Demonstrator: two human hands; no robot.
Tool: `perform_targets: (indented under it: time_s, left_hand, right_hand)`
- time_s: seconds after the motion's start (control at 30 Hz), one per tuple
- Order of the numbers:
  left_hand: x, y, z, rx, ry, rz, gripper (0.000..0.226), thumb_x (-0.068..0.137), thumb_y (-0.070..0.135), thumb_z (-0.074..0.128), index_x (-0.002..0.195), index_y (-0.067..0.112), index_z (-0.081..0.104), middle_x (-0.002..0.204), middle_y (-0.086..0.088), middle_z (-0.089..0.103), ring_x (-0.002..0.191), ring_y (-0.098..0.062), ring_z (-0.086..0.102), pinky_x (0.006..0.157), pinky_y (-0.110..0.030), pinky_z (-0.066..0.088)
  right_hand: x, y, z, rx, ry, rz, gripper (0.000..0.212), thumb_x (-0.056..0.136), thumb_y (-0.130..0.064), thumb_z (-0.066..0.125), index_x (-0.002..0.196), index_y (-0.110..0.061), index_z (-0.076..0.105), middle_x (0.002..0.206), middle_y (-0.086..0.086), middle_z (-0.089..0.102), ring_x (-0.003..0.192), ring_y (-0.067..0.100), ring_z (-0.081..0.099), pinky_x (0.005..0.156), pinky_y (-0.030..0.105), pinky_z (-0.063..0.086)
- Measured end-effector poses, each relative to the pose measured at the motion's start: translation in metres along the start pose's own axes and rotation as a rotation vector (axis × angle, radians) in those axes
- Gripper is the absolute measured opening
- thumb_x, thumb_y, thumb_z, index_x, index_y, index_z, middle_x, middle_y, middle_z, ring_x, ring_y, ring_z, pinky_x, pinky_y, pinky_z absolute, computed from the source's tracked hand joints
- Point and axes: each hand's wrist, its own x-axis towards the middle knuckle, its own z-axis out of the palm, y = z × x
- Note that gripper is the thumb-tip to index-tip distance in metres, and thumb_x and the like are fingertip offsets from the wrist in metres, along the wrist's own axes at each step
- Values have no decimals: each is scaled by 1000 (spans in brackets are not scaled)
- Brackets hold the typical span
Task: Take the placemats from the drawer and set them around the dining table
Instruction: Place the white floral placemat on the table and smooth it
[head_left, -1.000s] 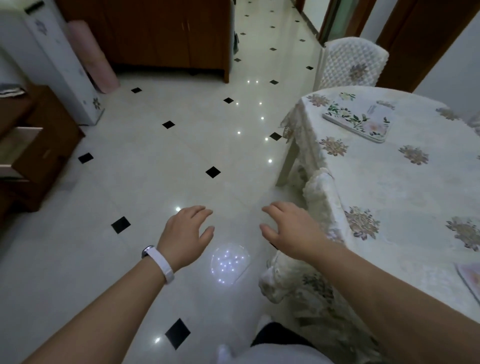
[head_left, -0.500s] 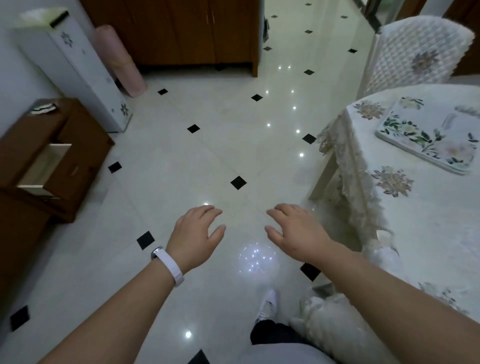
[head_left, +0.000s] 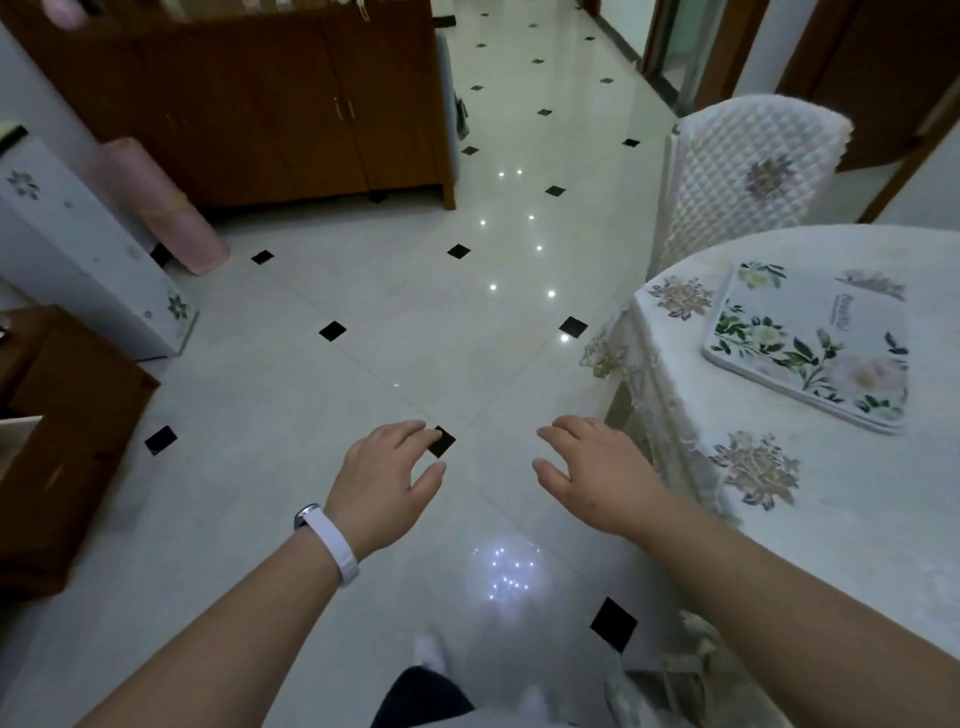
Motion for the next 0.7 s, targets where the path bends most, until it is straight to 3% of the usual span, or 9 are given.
perform_targets:
  time_s: [0.23,0.4,0.7]
  left_hand:
    - [123,-10,16,-49,-47,164,60,86,55,31,126,22,61,132,2,59,122,-20,51,99,-36,37]
    - [226,-22,15,-90,-86,286,61,85,56,31,127,23,60,133,3,58,124,-20,50,101,-36,36]
    - [377,-7,2,-133,-154,574,64,85,56,28,131,22,56,135,2,55,125,-20,47,101,-39,37]
  right_hand:
    - [67,40,-14,12,22,169,53,97,-51,41,143,-24,46,142,-3,49,131,21,43,106,41,38]
    - [123,62,-38,8,54,341,53,97,-50,42,144,-24,44,145,-2,47,131,22,43,106,36,36]
    - [180,82,-79,4,195,618,49,96,-51,45,136,-23,53,134,2,56,118,23,52,95,41,47]
